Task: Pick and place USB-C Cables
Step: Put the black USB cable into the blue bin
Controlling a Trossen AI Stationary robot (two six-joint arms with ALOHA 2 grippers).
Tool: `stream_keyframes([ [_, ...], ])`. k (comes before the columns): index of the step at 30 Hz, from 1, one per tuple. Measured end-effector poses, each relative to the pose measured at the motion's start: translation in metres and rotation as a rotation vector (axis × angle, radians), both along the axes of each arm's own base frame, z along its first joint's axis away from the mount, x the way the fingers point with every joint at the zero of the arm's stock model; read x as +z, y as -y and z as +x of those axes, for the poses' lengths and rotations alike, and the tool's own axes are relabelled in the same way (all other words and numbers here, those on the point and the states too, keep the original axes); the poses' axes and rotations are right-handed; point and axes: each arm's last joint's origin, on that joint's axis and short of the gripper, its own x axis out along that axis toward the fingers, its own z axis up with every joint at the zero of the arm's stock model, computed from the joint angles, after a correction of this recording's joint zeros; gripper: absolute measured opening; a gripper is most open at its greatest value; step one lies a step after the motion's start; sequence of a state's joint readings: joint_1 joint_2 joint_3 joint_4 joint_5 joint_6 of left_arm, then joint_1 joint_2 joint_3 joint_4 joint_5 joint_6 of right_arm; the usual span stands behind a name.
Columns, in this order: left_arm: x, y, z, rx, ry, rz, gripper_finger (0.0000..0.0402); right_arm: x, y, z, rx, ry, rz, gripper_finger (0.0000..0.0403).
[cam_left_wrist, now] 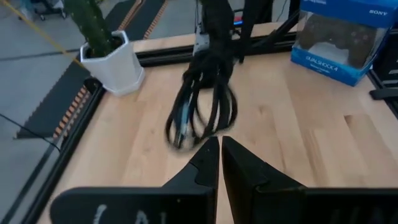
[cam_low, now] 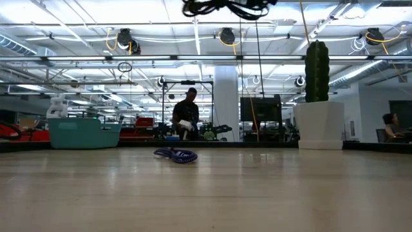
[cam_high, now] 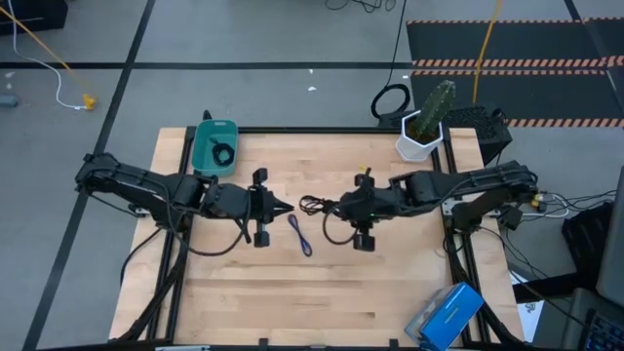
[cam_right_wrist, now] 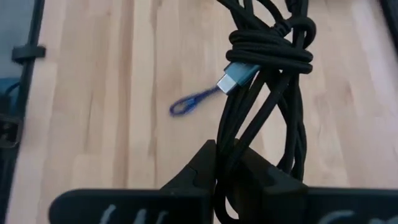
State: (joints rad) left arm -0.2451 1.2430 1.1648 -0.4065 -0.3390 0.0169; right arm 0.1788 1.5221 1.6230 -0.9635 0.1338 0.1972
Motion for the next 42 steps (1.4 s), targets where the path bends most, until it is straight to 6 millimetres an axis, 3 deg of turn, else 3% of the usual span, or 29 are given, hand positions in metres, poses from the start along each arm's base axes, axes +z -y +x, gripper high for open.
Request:
stream_keyframes([
  [7, -0.002, 0.008, -0.003, -0.045, -0.026, 0.032, 0.0043, -0.027, -0.010, 0.013, -0.031, -0.017, -0.086, 0.0018],
  [12, -0.008, 0.024, 0.004, -0.108, -0.024, 0.061, 0.0114, -0.050, -0.023, 0.016, -0.013, 0.025, -0.060, 0.0018],
  [16, -0.015, 0.034, 0.022, -0.148, 0.018, 0.108, 0.0177, -0.064, -0.032, 0.017, -0.006, 0.057, -0.039, 0.0018],
  [22, -0.029, 0.042, 0.046, -0.190, -0.002, 0.217, 0.0237, -0.066, -0.034, 0.012, -0.016, 0.048, -0.020, 0.0018],
  [27, -0.027, 0.042, 0.052, -0.136, -0.011, 0.270, 0.0245, -0.056, -0.033, 0.004, -0.039, 0.080, -0.030, 0.0018],
  [34, -0.027, 0.037, 0.052, -0.082, -0.030, 0.305, 0.0222, -0.040, -0.034, -0.007, -0.113, 0.170, -0.104, 0.0018],
  [42, -0.033, 0.032, 0.059, 0.012, -0.060, 0.448, 0.0198, -0.038, -0.035, -0.008, -0.127, 0.186, -0.103, 0.0018],
])
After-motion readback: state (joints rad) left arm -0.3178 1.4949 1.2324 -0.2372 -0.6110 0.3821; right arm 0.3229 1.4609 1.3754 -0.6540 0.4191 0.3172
